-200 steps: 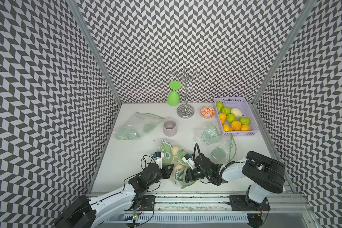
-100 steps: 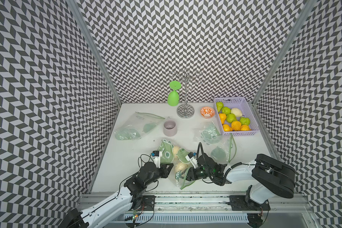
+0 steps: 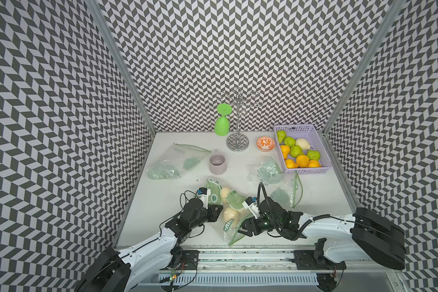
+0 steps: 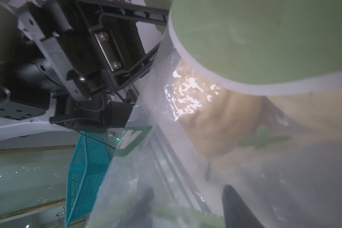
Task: Open the zip-top bag and take out the pear
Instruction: Pick up the pear from the zipper food storage bag.
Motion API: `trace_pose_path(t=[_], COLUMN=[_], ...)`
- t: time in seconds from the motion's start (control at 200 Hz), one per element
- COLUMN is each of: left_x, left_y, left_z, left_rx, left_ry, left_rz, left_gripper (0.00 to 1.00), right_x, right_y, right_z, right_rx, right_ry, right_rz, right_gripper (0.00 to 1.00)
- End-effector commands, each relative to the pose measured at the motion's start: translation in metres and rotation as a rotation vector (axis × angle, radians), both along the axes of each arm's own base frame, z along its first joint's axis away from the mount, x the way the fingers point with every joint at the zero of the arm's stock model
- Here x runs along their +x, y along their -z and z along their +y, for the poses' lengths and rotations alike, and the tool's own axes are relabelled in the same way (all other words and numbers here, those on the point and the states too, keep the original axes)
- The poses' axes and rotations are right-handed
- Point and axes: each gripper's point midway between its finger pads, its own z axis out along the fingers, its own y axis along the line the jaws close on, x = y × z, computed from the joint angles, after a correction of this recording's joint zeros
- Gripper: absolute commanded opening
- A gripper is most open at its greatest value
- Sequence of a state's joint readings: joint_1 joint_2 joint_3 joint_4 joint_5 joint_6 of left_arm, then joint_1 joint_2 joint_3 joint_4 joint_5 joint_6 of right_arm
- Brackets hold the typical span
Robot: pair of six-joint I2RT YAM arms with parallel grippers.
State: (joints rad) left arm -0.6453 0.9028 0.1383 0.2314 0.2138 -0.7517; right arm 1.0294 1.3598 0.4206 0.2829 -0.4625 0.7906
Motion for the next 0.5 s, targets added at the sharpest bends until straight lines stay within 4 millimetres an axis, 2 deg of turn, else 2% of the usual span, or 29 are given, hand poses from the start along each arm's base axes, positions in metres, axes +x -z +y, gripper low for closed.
trace_pose_path(t=[0.0,0.11,0.205,0.32,0.496], left_x=[0.011,0.012,0.014,0.019,0.022], left_y=[-0.021,-0.014,-0.009,-0.002,0.01], left_z=[-0.011,-0.014,-0.016,-0.021,-0.03], left_rx=[-0.024,-0.015,0.004,0.042,0.079], left_ry=[0.029,0.042,0.053,0.076,0.122], left_rz=[-0.063,-0.05,-0.042,-0.036,-0.02], left_gripper=[0.19,0.19,0.19,0.18,0.16], right_x=[0.014,0.028,0.039,0.046,0.056], right_y=[-0.005,0.011,0.011,0.008,0.011], right_z=[0.016,0.025,0.033,0.039,0.037], right_rx=[-0.003,-0.071,-0.067,-0.063,-0.085], right_ry=[0.006,0.019,0.038,0.04,0.077], right_rz=[-0.037,-0.03,-0.045,-0.068,-0.083], right_gripper=[0.6,0.59,0.62,0.7,0.8])
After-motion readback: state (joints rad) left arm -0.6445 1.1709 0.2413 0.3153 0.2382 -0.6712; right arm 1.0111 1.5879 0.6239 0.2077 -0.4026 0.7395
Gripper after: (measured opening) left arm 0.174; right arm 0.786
